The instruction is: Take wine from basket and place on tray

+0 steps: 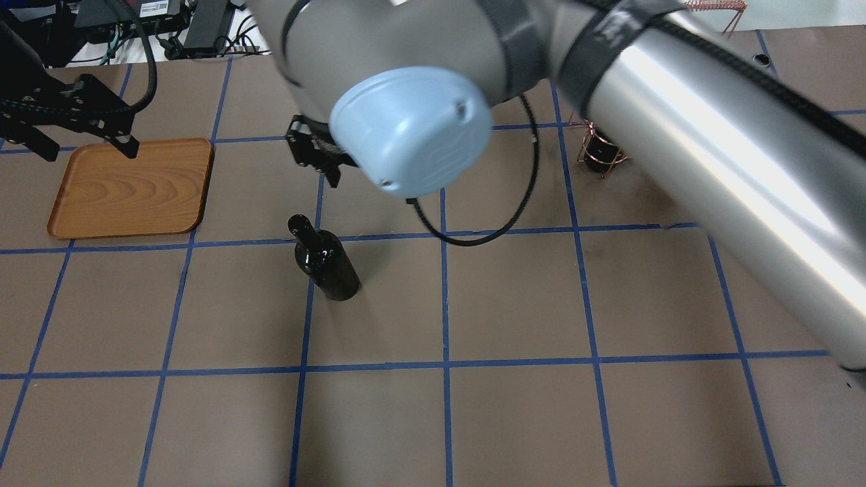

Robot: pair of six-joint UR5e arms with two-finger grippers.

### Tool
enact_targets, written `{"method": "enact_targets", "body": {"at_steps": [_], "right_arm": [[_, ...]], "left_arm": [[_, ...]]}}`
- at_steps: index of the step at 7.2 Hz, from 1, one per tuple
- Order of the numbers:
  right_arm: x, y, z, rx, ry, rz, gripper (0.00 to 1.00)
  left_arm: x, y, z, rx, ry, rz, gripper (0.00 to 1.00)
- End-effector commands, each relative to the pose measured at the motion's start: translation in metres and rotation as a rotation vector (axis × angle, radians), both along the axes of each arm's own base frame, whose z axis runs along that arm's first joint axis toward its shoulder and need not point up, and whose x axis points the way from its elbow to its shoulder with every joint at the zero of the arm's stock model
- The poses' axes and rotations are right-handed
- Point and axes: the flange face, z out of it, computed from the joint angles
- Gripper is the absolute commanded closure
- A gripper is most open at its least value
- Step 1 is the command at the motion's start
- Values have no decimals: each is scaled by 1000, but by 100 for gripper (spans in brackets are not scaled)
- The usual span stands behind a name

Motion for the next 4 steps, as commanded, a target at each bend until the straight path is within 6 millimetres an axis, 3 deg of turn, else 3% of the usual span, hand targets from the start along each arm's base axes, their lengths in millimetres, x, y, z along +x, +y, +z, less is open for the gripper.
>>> {"method": "enact_targets", "body": {"at_steps": [1, 3, 4], "right_arm": [[-105, -17, 26, 40, 10, 78, 0], [-205, -34, 46, 63, -28, 193, 0], [-245, -32, 56, 67, -16, 250, 0]], "left_arm": [[-65, 10, 0, 3, 8, 13, 0], [-121, 20, -28, 51, 11, -20, 0], [-132, 23, -52, 51, 9, -37, 0]]}}
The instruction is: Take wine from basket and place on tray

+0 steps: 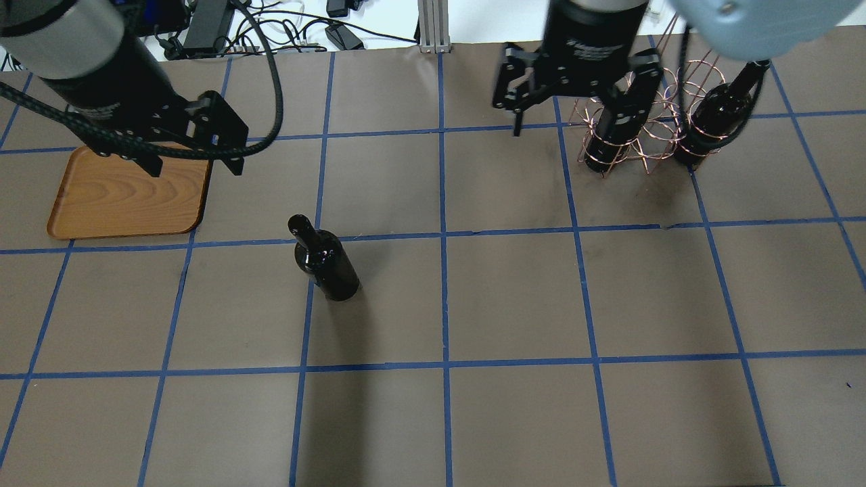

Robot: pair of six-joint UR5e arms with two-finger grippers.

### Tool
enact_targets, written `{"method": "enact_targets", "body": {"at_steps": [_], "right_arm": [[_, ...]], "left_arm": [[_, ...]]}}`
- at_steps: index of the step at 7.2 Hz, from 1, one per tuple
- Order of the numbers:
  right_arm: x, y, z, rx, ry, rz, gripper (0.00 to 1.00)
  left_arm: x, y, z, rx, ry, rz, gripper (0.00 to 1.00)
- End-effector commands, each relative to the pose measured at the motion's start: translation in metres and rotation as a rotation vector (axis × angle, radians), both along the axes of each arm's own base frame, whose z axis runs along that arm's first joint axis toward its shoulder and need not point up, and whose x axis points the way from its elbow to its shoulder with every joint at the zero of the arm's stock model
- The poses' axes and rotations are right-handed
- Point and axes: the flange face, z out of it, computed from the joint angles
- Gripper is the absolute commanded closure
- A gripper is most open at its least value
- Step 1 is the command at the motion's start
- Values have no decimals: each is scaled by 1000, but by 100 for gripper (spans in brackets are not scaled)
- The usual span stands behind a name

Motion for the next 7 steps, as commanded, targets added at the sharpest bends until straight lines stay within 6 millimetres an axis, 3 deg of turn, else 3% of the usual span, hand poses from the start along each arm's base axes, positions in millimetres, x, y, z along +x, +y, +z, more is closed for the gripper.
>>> {"method": "enact_targets", "body": {"at_steps": [1, 2, 4, 5, 7], "right_arm": [[-69, 7, 19, -5, 6, 93, 0], [-69, 14, 25, -27, 6, 104, 0], [-74, -3, 29, -206, 65, 104, 0], [-73, -2, 16, -180, 66, 104, 0], [-72, 0, 13, -182, 56, 93, 0]], "left_arm": [[-26, 9, -47, 31, -3, -30, 0], [-27, 6, -59, 36, 3, -30, 0], [-31, 3, -77, 72, 4, -36, 0], [-43, 7, -88, 97, -2, -62, 0], [-50, 7, -103, 125, -13, -81, 5]]}}
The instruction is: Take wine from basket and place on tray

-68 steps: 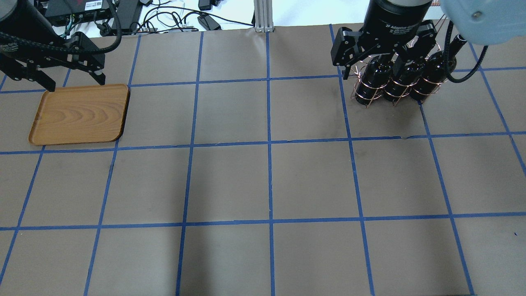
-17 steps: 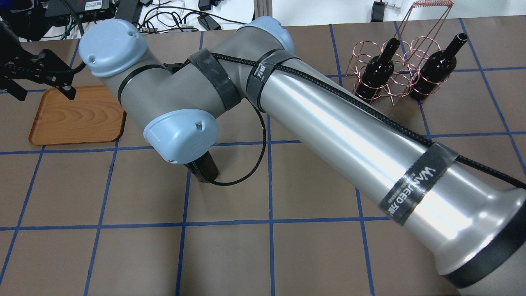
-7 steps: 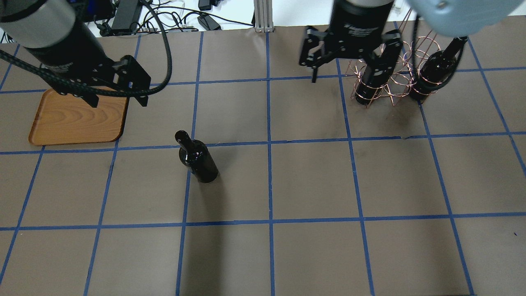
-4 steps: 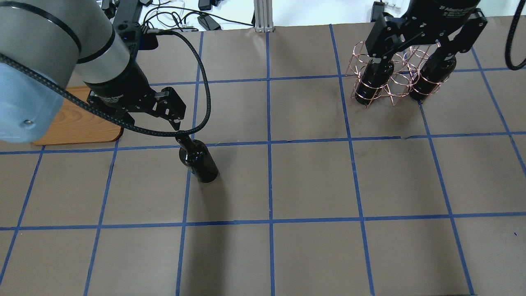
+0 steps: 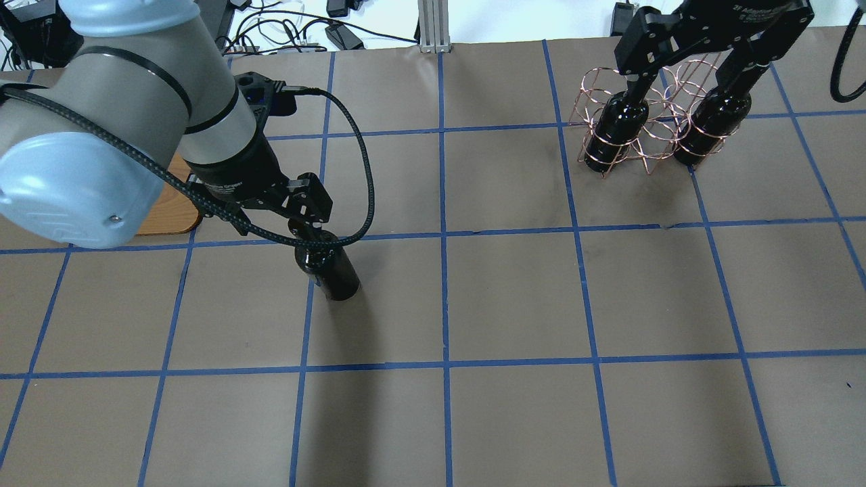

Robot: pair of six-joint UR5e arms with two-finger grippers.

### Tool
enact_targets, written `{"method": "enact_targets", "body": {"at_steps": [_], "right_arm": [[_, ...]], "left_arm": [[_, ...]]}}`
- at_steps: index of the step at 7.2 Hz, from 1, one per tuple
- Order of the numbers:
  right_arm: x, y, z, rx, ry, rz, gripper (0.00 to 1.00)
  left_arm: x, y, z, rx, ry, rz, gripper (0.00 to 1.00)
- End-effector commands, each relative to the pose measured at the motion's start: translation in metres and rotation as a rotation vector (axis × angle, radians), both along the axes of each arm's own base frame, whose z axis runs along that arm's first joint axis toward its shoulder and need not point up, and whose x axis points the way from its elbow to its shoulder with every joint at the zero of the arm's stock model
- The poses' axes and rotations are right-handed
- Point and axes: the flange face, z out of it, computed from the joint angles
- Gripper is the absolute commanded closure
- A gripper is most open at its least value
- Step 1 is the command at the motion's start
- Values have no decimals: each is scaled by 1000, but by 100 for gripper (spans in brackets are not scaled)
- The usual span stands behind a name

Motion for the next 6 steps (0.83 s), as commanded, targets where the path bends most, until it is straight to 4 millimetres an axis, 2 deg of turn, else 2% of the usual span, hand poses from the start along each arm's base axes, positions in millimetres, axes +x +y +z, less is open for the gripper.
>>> {"method": "enact_targets", "body": {"at_steps": [1, 5, 6], "right_arm": [[1, 3, 1, -8, -5, -2, 0], [0, 6, 3, -9, 3, 6, 0], [0, 6, 3, -4, 5, 7, 0]], "left_arm": [[-4, -3, -13, 22, -7, -11, 6], [-5, -16, -33, 49, -12, -14, 15], [-5, -16, -35, 55, -12, -17, 22]]}}
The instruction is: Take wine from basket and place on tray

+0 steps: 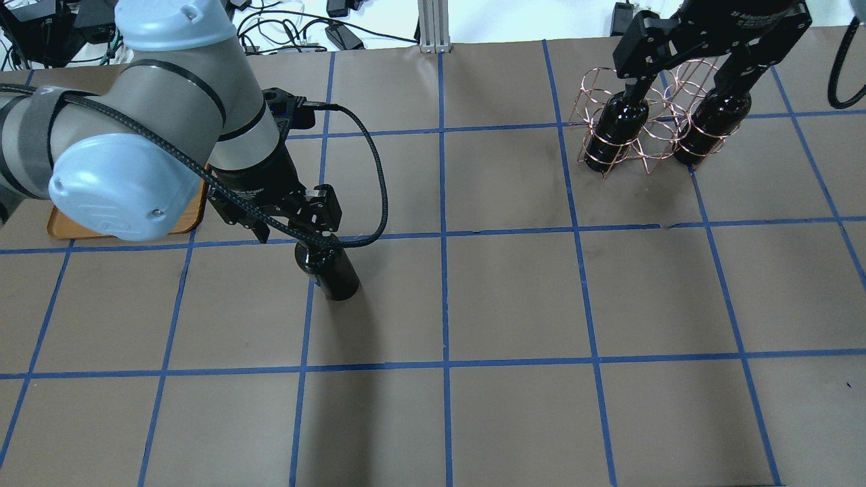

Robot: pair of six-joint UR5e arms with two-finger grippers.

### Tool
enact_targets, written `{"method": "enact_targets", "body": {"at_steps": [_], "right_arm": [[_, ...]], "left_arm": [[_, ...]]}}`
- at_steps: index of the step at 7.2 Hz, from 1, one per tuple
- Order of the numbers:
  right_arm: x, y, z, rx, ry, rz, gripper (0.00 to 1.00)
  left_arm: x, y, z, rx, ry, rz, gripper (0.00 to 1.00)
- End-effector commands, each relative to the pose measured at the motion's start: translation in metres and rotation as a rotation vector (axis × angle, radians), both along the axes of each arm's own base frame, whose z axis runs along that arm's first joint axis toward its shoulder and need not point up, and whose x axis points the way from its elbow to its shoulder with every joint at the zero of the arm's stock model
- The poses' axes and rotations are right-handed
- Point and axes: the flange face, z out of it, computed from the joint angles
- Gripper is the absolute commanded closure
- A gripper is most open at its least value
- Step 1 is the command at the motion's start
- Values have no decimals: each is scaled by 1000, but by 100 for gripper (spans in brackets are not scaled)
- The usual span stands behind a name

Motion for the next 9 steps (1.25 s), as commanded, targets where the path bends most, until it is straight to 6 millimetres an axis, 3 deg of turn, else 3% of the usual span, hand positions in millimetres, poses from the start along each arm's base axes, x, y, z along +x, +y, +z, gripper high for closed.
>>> {"method": "enact_targets", "body": {"at_steps": [1, 4, 7, 9], "right_arm": [[-1, 1, 1, -1, 5, 4, 0], [-1, 2, 1, 3, 13, 4, 0], [-1, 1, 1, 0, 13, 4, 0], [-2, 1, 2, -9, 15, 4, 0]], "left_arm": [[0, -1, -10, 22, -3, -3, 23], [-1, -5, -13, 14, -2, 0, 28], [-1, -5, -13, 16, 1, -1, 99], [-2, -5, -11, 7, 7, 4, 100]]}}
